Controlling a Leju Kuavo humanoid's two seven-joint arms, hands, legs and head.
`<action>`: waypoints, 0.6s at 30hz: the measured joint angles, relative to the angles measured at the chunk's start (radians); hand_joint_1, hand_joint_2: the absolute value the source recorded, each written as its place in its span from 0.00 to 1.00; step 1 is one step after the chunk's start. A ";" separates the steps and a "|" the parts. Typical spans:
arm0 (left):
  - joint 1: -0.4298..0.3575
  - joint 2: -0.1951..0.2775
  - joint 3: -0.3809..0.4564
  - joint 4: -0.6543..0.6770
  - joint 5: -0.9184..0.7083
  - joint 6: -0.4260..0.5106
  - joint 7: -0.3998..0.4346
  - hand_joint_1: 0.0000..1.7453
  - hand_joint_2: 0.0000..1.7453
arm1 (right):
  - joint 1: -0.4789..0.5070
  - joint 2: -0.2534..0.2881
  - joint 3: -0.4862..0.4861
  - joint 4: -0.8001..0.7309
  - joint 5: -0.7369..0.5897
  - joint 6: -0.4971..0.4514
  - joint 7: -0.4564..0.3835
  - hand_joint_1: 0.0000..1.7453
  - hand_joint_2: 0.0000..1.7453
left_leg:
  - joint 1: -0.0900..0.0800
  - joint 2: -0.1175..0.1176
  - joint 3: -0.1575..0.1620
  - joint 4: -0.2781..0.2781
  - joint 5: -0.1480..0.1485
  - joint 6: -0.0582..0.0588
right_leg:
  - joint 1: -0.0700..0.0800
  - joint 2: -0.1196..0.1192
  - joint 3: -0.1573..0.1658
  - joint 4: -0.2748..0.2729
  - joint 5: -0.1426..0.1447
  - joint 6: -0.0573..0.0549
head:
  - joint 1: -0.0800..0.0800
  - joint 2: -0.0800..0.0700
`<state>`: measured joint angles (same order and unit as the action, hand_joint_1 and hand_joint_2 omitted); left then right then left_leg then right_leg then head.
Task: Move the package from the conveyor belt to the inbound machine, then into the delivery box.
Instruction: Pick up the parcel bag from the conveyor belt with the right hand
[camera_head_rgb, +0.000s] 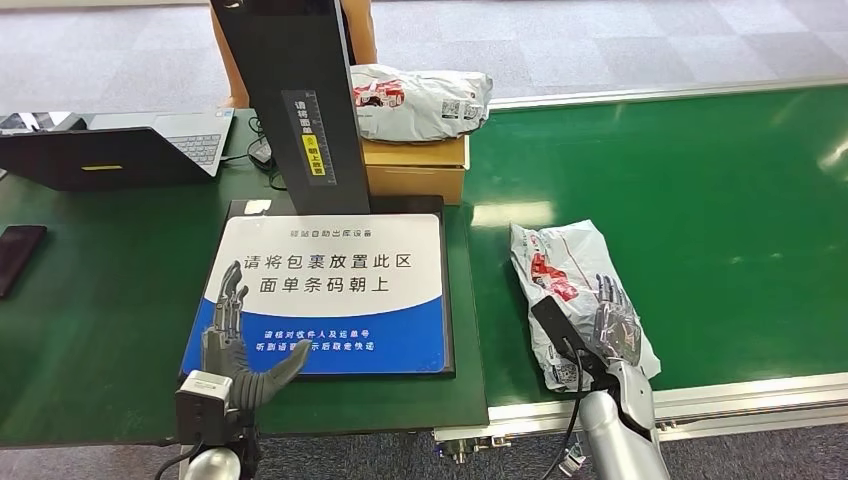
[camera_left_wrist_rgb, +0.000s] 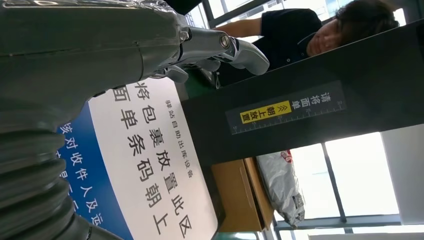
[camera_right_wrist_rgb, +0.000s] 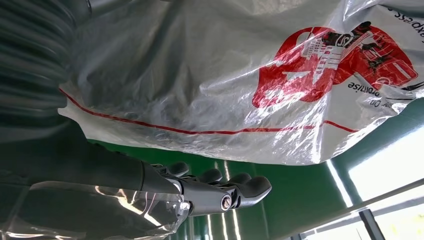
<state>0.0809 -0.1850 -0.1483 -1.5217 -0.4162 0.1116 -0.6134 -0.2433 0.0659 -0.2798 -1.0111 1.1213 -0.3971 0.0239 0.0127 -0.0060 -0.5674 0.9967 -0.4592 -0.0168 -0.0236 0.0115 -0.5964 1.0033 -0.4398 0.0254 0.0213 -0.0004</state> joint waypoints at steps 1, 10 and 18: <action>0.000 0.000 0.001 0.000 0.000 0.000 0.000 0.00 1.00 | -0.004 -0.001 0.000 0.006 0.000 0.000 0.000 0.00 1.00 | 0.000 0.000 0.000 0.000 0.000 0.000 | 0.000 0.000 0.000 0.000 0.000 0.000 | 0.000 0.000; 0.000 0.000 0.007 0.000 0.000 0.002 0.000 0.00 1.00 | -0.024 -0.004 0.001 0.047 0.011 0.024 0.020 0.00 1.00 | 0.000 0.000 0.000 0.000 0.000 0.000 | 0.000 0.000 0.000 0.000 0.000 0.000 | 0.000 0.000; -0.004 0.000 0.011 0.000 0.002 0.016 0.007 0.00 1.00 | -0.096 -0.019 0.027 0.174 0.106 0.142 0.148 0.00 1.00 | 0.000 0.000 0.006 0.000 0.000 0.000 | 0.000 0.000 0.006 0.000 0.000 0.000 | 0.000 0.000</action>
<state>0.0771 -0.1849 -0.1370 -1.5218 -0.4145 0.1279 -0.6060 -0.3398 0.0470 -0.2528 -0.8369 1.2272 -0.2554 0.1718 0.0127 -0.0057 -0.5613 0.9967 -0.4595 -0.0168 -0.0234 0.0116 -0.5906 1.0031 -0.4400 0.0255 0.0213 -0.0004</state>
